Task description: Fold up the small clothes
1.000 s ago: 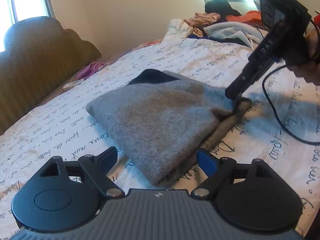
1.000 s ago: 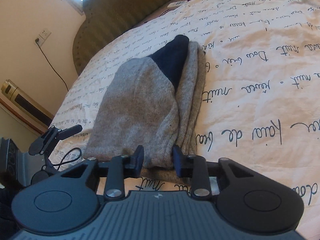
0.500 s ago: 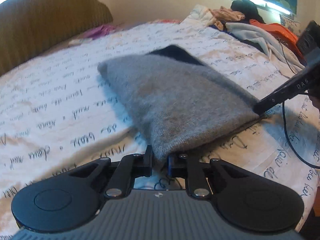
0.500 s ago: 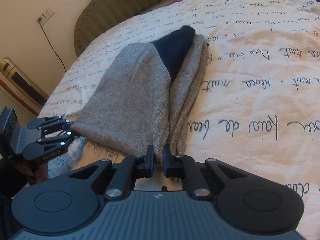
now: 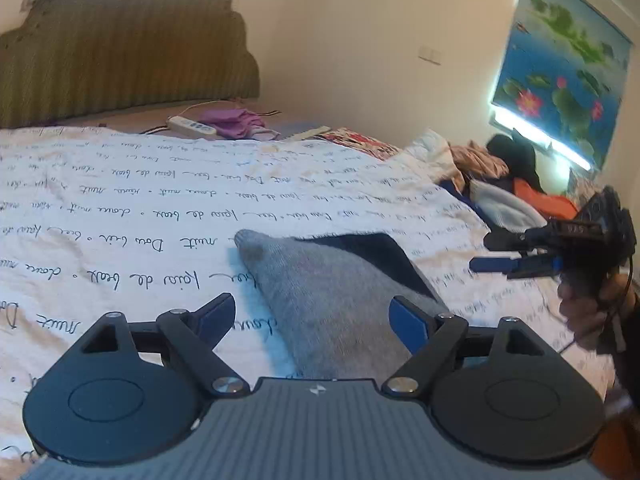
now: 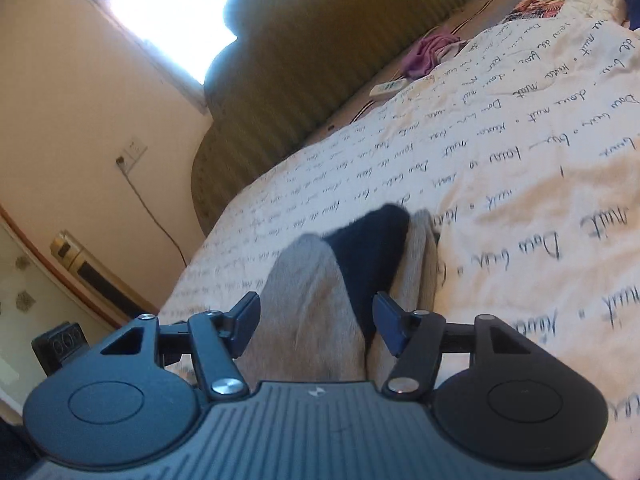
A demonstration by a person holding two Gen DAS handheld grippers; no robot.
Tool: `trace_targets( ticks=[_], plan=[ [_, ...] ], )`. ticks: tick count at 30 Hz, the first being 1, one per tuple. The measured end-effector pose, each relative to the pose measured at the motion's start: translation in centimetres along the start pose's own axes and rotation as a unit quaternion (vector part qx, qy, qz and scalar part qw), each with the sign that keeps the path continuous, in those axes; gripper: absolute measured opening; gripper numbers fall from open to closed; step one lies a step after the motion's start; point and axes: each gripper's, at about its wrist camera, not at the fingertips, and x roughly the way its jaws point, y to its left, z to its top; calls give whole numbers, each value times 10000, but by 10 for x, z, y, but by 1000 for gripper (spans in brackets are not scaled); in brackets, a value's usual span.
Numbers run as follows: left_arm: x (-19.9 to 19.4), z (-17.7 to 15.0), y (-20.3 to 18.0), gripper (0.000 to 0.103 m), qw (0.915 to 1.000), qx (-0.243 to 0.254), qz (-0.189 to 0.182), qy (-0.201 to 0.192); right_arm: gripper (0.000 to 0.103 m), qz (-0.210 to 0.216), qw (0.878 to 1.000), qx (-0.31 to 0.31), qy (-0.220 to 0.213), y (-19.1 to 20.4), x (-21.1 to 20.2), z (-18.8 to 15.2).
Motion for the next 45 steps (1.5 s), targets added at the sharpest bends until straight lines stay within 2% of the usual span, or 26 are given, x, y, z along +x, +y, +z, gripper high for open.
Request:
trace_targets(
  ticks=[2, 4, 7, 8, 9, 12, 15, 16, 17, 19, 20, 21, 22, 23, 24, 27, 29, 30, 31, 32, 33, 35, 38, 41, 45],
  plan=[
    [23, 7, 0, 83, 9997, -186, 122, 45, 62, -76, 9997, 206, 129, -11, 31, 17],
    [45, 11, -4, 84, 9996, -204, 15, 211, 62, -410, 9979, 337, 362, -20, 61, 26],
    [79, 13, -5, 84, 9986, -256, 169, 420, 59, -448, 9965, 402, 587, -28, 90, 28],
    [91, 13, -5, 83, 9982, -254, 241, 489, 42, -461, 9963, 382, 621, -29, 96, 27],
    [101, 12, -5, 82, 9977, -193, 270, 590, 3, -547, 9955, 345, 692, -30, 102, 26],
    [127, 7, -8, 71, 9929, 3, 562, 1044, 4, -744, 9959, -83, 499, -21, 90, 22],
    [136, -2, -2, 80, 9927, -109, 578, 1049, 4, -934, 9936, 280, 574, -52, 85, 14],
    [136, -4, 1, 88, 9927, -164, 638, 1015, 4, -813, 9945, 381, 548, -56, 85, 9],
    [133, -4, 3, 91, 9928, -216, 672, 972, 5, -717, 9955, 411, 462, -56, 82, 7],
    [122, 1, 12, 90, 9933, -458, 507, 936, 9, -608, 9964, 505, 300, -48, 71, 9],
    [115, 4, 18, 92, 9928, -628, 412, 928, 20, -543, 9967, 569, 221, -46, 63, 11],
    [108, 6, 26, 93, 9921, -823, 293, 899, 40, -449, 9975, 547, 61, -44, 53, 12],
    [104, 9, 34, 98, 9902, -1077, 161, 874, 56, -402, 9980, 466, -107, -43, 45, 11],
    [105, 11, 44, 100, 9863, -1383, 45, 894, 88, -399, 9983, 379, -202, -43, 40, 10],
    [111, 13, 53, 100, 9808, -1696, -23, 966, 93, -446, 9984, 282, -203, -44, 40, 10],
    [137, 13, 70, 99, 9618, -2388, -294, 1306, 92, -515, 9961, 695, 151, -60, 57, 12],
    [142, 15, 67, 100, 9634, -2325, -332, 1295, 92, -359, 9958, 760, 352, -63, 71, 8],
    [144, 17, 62, 100, 9651, -2220, -304, 1354, 88, -316, 9963, 672, 442, -60, 78, 5],
    [145, 19, 56, 88, 9677, -2099, -283, 1366, 82, -285, 9964, 591, 536, -57, 83, 2],
    [148, 19, 51, 50, 9691, -1987, -354, 1419, 52, -333, 9957, 569, 646, -55, 90, -1],
    [152, 19, 48, 45, 9692, -1916, -353, 1503, 32, -370, 9948, 607, 736, -56, 95, -2],
    [151, 21, 42, 39, 9742, -1733, -144, 1442, 27, -410, 9953, 562, 674, -54, 97, -3],
    [142, 27, 37, 32, 9784, -1538, -61, 1379, 24, -456, 9967, 389, 541, -38, 89, -2],
    [120, 38, 39, 30, 9831, -1346, -118, 1236, 23, -268, 9983, 297, 433, -16, 87, -1],
    [83, 62, 61, 30, 9891, -1109, 100, 964, 22, 201, 9984, 274, 453, 11, 109, 5]
  ],
)
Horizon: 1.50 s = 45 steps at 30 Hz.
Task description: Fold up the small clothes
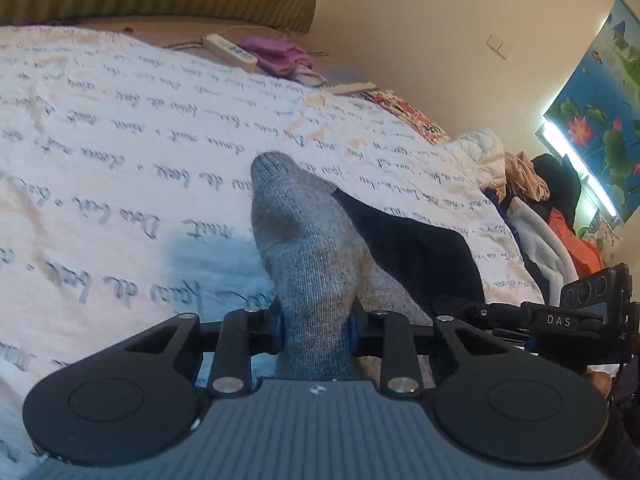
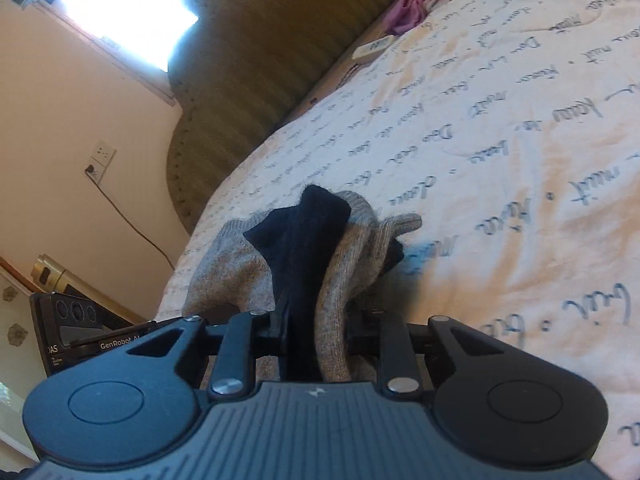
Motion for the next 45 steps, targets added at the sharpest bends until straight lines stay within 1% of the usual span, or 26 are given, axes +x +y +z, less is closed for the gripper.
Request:
trace_targets(
  ticks=[4, 7, 9, 10, 11, 13, 15, 19, 20, 22, 24, 25, 26, 27, 28, 29, 30, 31, 32, 33, 34, 36, 37, 39, 41, 45],
  plan=[
    [-20, 29, 44, 31, 9990, -211, 399, 5, 22, 338, 9991, -27, 238, 21, 51, 11],
    [-4, 34, 81, 34, 9958, -522, 654, 379, 22, 152, 9986, -99, 498, 24, 94, 11],
    [12, 24, 99, 46, 9930, -621, 811, 587, 26, -65, 9981, 78, 612, 12, 110, 9],
    [13, 19, 106, 64, 9928, -759, 780, 494, 29, -126, 9980, 188, 593, 5, 111, 8],
    [8, 15, 112, 69, 9928, -918, 678, 360, 33, -88, 9978, 320, 566, 1, 108, 6],
    [-9, 8, 120, 74, 9900, -1308, 510, 131, 41, -35, 9981, 403, 470, 3, 90, 0],
    [-32, -2, 121, 75, 9899, -1374, 334, -131, 64, 7, 9990, 149, 411, 10, 65, -9],
    [-79, -34, 111, 77, 9938, -1076, 80, -271, 66, 75, 9982, 103, 578, 14, 23, -35],
    [-92, -42, 110, 77, 9947, -975, 127, -315, 66, 33, 9977, 26, 678, 15, 17, -44],
    [-120, -50, 119, 77, 9941, -896, 391, -479, 66, -141, 9957, -211, 896, 18, 7, -62],
    [-152, -47, 139, 77, 9896, -835, 914, -739, 66, -231, 9941, -362, 999, 21, 1, -73],
    [-172, -41, 152, 77, 9818, -768, 1460, -941, 66, -201, 9931, -434, 1067, 23, -1, -76],
    [-190, -34, 163, 77, 9670, -696, 2150, -1178, 66, -174, 9924, -490, 1111, 26, -2, -77],
    [-203, -27, 169, 77, 9491, -564, 2768, -1393, 66, -165, 9921, -519, 1134, 28, -2, -79],
    [-215, -20, 173, 77, 9268, -323, 3391, -1583, 66, -182, 9917, -523, 1157, 32, 1, -79],
    [-221, -13, 173, 77, 9042, -35, 3920, -1696, 66, -215, 9914, -500, 1190, 32, 6, -78],
    [-223, -8, 171, 77, 8863, 209, 4289, -1733, 66, -230, 9912, -429, 1230, 30, 9, -77],
    [-221, -6, 167, 77, 8843, 322, 4336, -1704, 66, -233, 9910, -321, 1281, 26, 15, -76],
    [-216, -7, 161, 78, 8985, 348, 4062, -1629, 66, -236, 9908, -241, 1313, 24, 18, -76],
    [-206, -11, 153, 79, 9204, 338, 3601, -1482, 66, -214, 9910, -196, 1310, 23, 22, -75],
    [-193, -17, 144, 80, 9422, 331, 3084, -1263, 66, -189, 9913, -155, 1296, 21, 26, -74],
    [-158, -36, 123, 82, 9798, 181, 1865, -696, 65, -201, 9918, -62, 1263, 21, 27, -72],
    [-141, -48, 115, 82, 9901, 53, 1346, -393, 65, -215, 9918, -21, 1256, 21, 25, -72],
    [-110, -71, 99, 82, 9979, -162, 612, 123, 64, -311, 9917, -3, 1244, 21, 20, -70],
    [-90, -88, 89, 81, 9981, -369, 125, 469, 63, -350, 9912, 24, 1275, 19, 16, -69],
    [-70, -95, 87, 85, 9948, -765, -349, 576, 64, -125, 9890, 38, 1474, 19, 20, -76]
  ],
)
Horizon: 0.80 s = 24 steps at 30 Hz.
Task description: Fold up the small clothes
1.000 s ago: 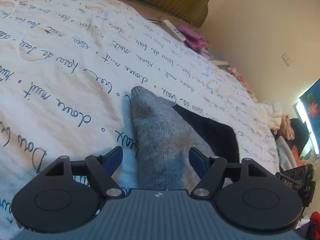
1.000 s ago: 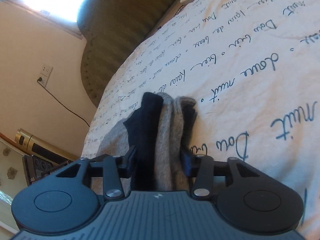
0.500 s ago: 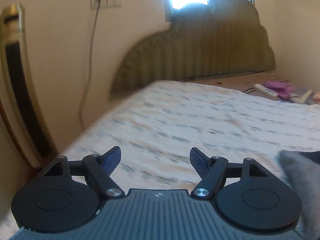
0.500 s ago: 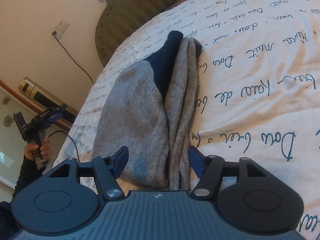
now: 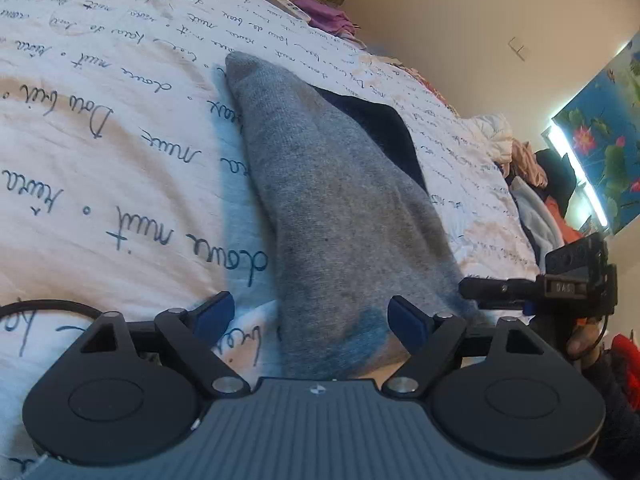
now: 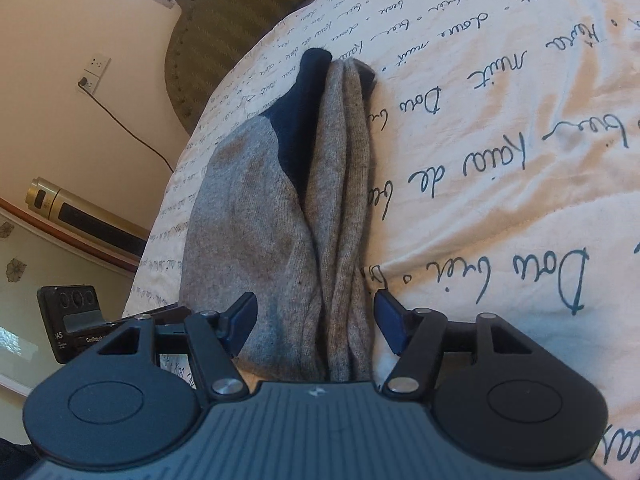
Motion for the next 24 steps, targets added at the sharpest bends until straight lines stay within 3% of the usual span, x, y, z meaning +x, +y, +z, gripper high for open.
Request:
trace_targets(
  ticks=[1, 2, 3, 4, 5, 6, 8, 10, 13, 15, 16, 19, 21, 22, 23, 24],
  plan=[
    [4, 6, 1, 84, 9997, -118, -197, 108, 64, 62, 9999, -74, 55, 2, 3, -2],
    [7, 9, 4, 75, 9987, -255, -382, 217, 63, 87, 9998, -161, 92, 6, 6, -5],
    [10, 11, 4, 67, 9976, -365, -499, 326, 54, 66, 9997, -222, 111, 8, 9, -7],
    [12, 10, 4, 53, 9972, -399, -469, 431, 46, 28, 9996, -244, 158, 9, 12, -8],
    [15, 10, 5, 32, 9975, -379, -316, 507, 27, 7, 9995, -227, 203, 8, 15, -8],
    [18, 7, 6, 23, 9976, -343, -127, 581, 20, 37, 9994, -240, 228, 7, 16, -9],
    [14, 8, 7, 14, 9974, -378, -100, 601, 16, 93, 9989, -399, 221, 12, 13, -12],
    [-4, 6, -3, 13, 9991, -51, -37, 418, 15, 210, 9980, -571, 166, 23, 2, -19],
    [-28, -6, -12, 13, 9983, 348, -127, 457, 15, 443, 9959, -761, 220, 37, -15, -35],
    [-21, -20, -12, 15, 9961, 568, 160, 657, 17, 300, 9960, -732, 427, 31, -9, -48],
    [-14, -26, -9, 22, 9948, 623, 278, 756, 19, 149, 9965, -667, 489, 25, -3, -53],
    [-26, -24, -5, 34, 9967, 544, 148, 576, 22, 400, 9986, -132, 308, 8, -10, -49],
    [-46, -20, -15, 45, 9960, 794, 400, 111, 37, 281, 9992, -244, -133, 15, -30, -37],
    [-57, -19, -23, 59, 9930, 1005, 575, -228, 42, 302, 9978, -326, -493, 19, -41, -29],
    [-66, -19, -36, 71, 9863, 1284, 821, -634, 53, 327, 9957, -365, -788, 22, -48, -21],
    [-69, -20, -47, 75, 9794, 1499, 994, -913, 57, 324, 9935, -361, -1034, 26, -51, -10]
  ],
)
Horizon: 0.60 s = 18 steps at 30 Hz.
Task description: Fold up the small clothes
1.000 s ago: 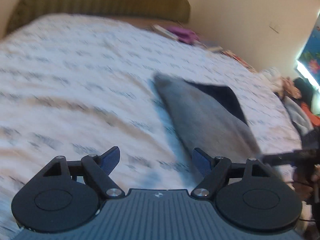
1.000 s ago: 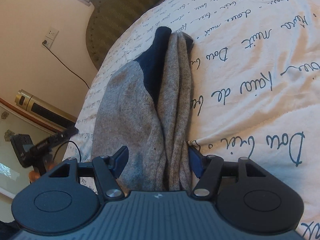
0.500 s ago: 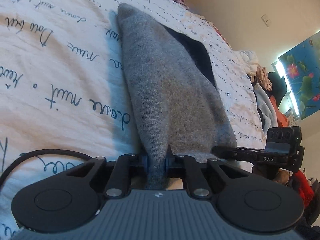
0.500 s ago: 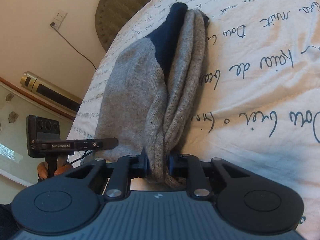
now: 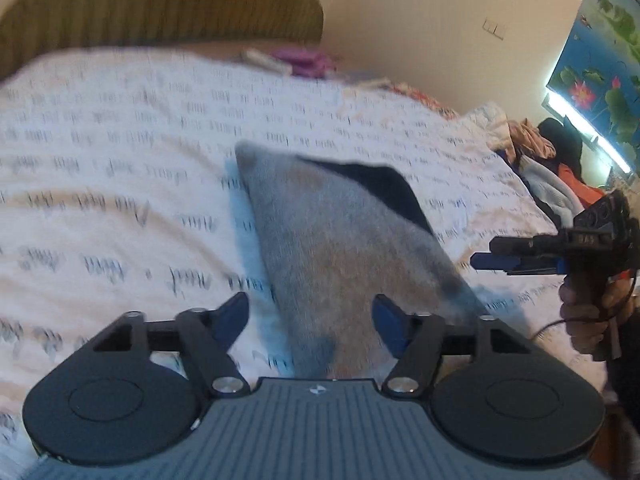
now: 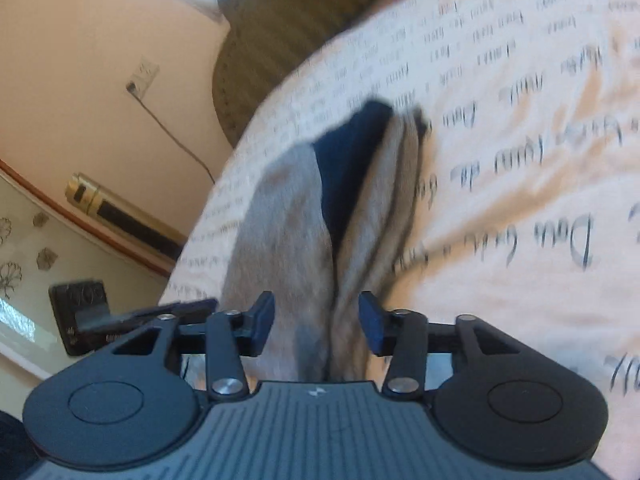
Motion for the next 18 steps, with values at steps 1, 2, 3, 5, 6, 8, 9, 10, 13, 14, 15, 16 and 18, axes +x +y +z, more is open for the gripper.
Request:
trace_targets(
  ticks=[1, 2, 3, 5, 6, 8, 9, 10, 13, 14, 15, 16, 18],
  plan=[
    [-2, 3, -14, 77, 9993, 257, 95, -244, 57, -18, 9999, 7, -123, 3, 4, 10],
    [0, 4, -27, 77, 9982, 486, 42, -346, 56, -9, 9998, -17, -208, 6, 12, 20],
    [8, 5, -42, 78, 9969, 699, -54, -356, 56, 38, 9996, -52, -282, 11, 22, 28],
    [29, 0, -69, 79, 9931, 1134, -173, -262, 56, 227, 9995, -40, -235, 17, 46, 39],
    [39, -4, -76, 79, 9911, 1310, -145, -189, 56, 356, 9993, -3, -111, 16, 60, 45],
    [69, -14, -84, 77, 9883, 1504, 208, 149, 55, 204, 9997, -105, 113, 16, 86, 49],
    [83, -18, -81, 78, 9883, 1452, 299, 355, 54, -156, 9993, -205, 274, 14, 99, 49],
    [90, -26, -73, 80, 9891, 1395, 282, 384, 53, -430, 9981, -204, 402, 5, 110, 48],
    [85, -35, -69, 80, 9874, 1552, 283, 158, 28, -231, 9981, 519, 223, -28, 108, 45],
    [83, -33, -68, 80, 9882, 1489, 290, 201, 20, -241, 9977, 598, 225, -31, 105, 45],
    [79, -29, -68, 79, 9891, 1423, 291, 230, 20, -281, 9980, 536, 191, -29, 101, 44],
    [74, -26, -68, 74, 9899, 1371, 292, 220, 20, -396, 9983, 408, 128, -22, 96, 43],
    [61, -22, -67, 73, 9913, 1300, 202, 64, 24, -613, 9981, 6, -75, 3, 81, 38]
  ],
)
